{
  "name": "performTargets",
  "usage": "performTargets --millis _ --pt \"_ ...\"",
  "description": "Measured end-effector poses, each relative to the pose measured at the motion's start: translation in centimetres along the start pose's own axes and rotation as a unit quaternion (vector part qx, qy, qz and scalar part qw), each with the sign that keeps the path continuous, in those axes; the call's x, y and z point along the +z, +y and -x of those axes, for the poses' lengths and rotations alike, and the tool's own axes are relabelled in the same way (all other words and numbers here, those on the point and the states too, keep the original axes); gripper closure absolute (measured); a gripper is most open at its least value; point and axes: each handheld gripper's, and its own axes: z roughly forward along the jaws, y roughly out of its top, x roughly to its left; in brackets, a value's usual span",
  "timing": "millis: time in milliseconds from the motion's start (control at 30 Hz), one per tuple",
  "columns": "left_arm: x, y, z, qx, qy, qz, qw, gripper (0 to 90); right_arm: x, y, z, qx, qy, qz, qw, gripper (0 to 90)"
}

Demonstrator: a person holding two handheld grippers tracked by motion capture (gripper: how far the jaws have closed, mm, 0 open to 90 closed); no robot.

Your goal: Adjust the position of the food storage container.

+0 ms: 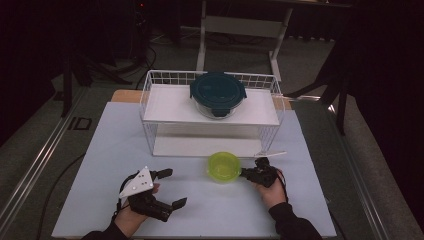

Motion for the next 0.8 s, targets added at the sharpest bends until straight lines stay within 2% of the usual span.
performTargets --millis 267,800 --pt "0.0 0.0 0.0 0.002 0.000 -0.001 1.0000 0.0 1.3 0.5 -1.3 -0.014 0.013 -0.009 0.9998 90.0" --pt "0.0 -0.1 0.1 0.003 -0.003 -0.003 1.0000 0.0 3.0 1.0 -2.6 -0.022 0.029 -0.019 0.9992 89.9"
